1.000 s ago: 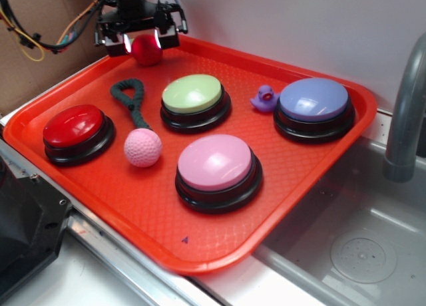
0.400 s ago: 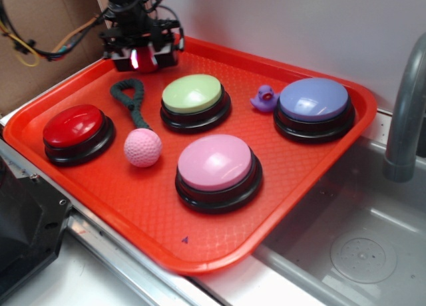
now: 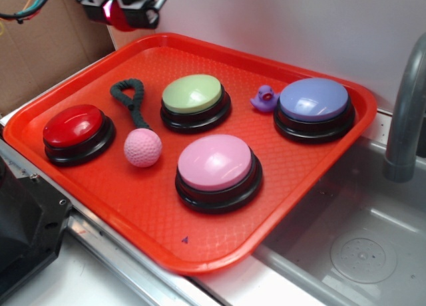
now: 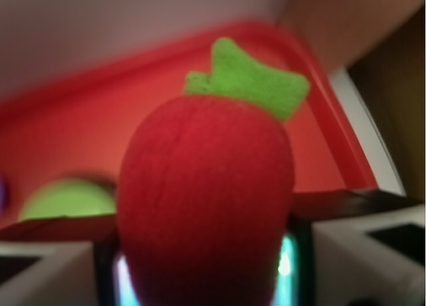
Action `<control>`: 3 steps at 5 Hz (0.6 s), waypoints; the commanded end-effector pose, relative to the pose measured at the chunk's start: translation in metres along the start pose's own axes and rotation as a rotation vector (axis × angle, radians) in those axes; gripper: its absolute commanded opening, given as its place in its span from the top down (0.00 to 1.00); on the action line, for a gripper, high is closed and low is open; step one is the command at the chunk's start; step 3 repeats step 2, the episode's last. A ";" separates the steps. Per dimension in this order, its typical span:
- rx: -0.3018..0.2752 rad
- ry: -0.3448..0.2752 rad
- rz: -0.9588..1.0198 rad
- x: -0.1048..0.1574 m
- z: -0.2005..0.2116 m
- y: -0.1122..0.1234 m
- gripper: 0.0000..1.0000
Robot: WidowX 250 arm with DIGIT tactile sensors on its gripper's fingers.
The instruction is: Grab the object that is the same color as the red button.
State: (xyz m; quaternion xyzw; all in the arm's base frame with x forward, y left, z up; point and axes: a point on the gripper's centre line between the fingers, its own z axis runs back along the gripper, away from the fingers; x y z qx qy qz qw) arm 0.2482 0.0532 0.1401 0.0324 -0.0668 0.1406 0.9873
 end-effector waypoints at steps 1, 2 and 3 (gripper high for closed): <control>-0.010 0.030 -0.311 -0.013 0.071 -0.017 1.00; -0.015 0.036 -0.463 -0.017 0.071 -0.029 1.00; -0.015 0.036 -0.463 -0.017 0.071 -0.029 1.00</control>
